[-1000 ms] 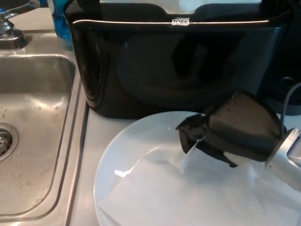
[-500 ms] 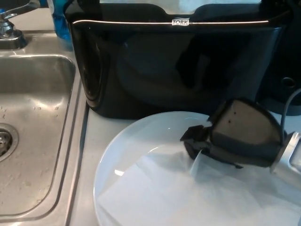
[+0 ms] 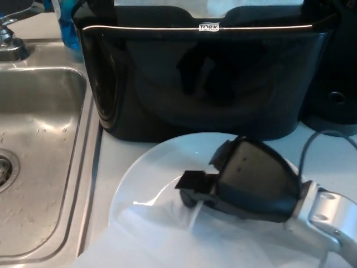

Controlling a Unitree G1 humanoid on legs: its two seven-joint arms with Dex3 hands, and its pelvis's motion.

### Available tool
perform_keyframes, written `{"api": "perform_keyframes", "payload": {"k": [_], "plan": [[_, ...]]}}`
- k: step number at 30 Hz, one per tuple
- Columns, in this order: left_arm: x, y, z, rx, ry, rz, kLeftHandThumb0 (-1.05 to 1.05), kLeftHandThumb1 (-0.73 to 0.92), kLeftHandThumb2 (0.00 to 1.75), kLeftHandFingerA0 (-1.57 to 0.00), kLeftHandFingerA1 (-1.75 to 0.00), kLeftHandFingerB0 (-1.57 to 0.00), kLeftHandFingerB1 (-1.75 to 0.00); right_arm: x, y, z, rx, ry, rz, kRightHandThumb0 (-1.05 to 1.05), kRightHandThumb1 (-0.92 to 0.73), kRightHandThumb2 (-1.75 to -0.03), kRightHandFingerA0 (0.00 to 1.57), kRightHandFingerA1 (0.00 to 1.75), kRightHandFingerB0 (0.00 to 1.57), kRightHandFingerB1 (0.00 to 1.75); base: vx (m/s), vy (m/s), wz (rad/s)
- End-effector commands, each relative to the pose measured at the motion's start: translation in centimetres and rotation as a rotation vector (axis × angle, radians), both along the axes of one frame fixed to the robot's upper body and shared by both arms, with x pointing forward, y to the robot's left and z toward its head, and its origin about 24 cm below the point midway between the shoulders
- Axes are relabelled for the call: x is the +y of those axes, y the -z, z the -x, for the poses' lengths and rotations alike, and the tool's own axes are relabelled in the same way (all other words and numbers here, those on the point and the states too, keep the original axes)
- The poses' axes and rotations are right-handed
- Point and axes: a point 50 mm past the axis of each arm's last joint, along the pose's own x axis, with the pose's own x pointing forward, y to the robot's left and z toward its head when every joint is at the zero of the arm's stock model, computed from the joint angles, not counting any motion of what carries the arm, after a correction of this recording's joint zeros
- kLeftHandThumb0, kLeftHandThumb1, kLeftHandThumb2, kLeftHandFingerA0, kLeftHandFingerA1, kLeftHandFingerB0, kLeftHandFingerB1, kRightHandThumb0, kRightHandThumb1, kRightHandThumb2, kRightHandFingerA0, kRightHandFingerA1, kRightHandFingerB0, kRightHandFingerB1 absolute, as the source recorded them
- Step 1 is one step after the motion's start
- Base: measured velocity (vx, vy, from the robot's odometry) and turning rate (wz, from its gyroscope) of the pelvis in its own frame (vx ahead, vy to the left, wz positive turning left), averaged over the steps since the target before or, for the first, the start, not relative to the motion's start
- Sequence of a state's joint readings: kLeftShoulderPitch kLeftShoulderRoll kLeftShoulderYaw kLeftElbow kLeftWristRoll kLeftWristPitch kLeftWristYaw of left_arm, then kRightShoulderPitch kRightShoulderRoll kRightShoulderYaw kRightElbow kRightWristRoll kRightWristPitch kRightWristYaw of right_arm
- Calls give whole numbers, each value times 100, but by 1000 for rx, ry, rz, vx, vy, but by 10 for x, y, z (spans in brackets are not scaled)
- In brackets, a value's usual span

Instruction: Walk towards the tissue paper container and pull out a piece of tissue paper and use it to wipe the plate

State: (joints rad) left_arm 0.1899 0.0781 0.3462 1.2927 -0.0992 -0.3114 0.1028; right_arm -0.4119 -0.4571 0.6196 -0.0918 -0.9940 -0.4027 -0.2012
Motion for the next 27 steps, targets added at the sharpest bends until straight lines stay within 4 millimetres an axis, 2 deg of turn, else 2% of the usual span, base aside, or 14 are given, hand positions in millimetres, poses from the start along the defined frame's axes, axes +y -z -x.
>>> {"api": "perform_keyframes", "payload": {"k": [1,6,7,10,11,13,14,15,20,23,24,25,26,27], "plan": [[5,-4,-4,-51,12,-36,4,79,83,-76,-94,-64,-71,13,14,1,-2,-27,96,-34,-45,-117,136,146,87,101,0,0,0],[5,-4,-4,-56,11,-41,3,81,83,-77,-98,-64,-72,20,18,6,20,-44,72,-33,-49,-115,135,144,88,102,0,0,0],[5,-5,-4,-58,9,-42,4,81,85,-77,-100,-65,-73,21,18,7,19,-48,74,-24,-45,-114,109,175,87,107,0,0,0],[6,-5,-4,-61,1,-40,4,83,83,-77,-100,-65,-73,22,19,12,17,-75,77,-21,-45,-111,121,170,88,102,0,0,0],[7,-5,-4,-57,4,-43,-1,82,76,-75,-95,-64,-71,22,18,15,11,-87,76,-28,-38,-118,112,175,89,115,0,0,0],[7,-5,-5,-52,15,-48,-3,82,73,-73,-92,-64,-71,21,16,23,3,-107,74,-29,-40,-117,113,175,90,114,0,0,0],[7,-5,-5,-51,16,-52,-1,81,74,-74,-90,-65,-72,21,15,27,22,-120,79,-37,-45,-116,134,144,91,106,0,0,0],[7,-5,-5,-51,17,-52,-2,81,73,-74,-91,-65,-71,22,14,29,23,-130,78,-29,-44,-112,112,175,89,113,0,0,0],[5,-4,-7,-60,-1,-34,4,78,84,-75,-93,-64,-71,18,15,44,25,-187,74,-30,-42,-101,112,175,91,105,0,0,0],[5,-4,-8,-63,-14,-30,3,79,80,-74,-95,-63,-71,15,11,48,34,-197,87,-29,-38,-108,111,175,88,118,0,0,0],[6,-4,-8,-65,-10,-33,4,77,83,-75,-96,-65,-72,12,9,50,35,-200,100,-39,-38,-107,135,145,94,108,0,0,0],[6,-4,-8,-65,-10,-32,3,78,81,-75,-95,-65,-72,10,8,51,39,-200,111,-39,-37,-107,136,145,94,109,0,0,0],[6,-4,-8,-63,-6,-36,1,79,78,-77,-93,-65,-72,7,8,51,38,-195,115,-31,-40,-107,110,175,89,109,0,0,0],[6,-5,-8,-61,2,-44,1,79,78,-77,-93,-65,-72,3,7,49,34,-189,119,-31,-40,-107,110,175,89,109,0,0,0]]}}
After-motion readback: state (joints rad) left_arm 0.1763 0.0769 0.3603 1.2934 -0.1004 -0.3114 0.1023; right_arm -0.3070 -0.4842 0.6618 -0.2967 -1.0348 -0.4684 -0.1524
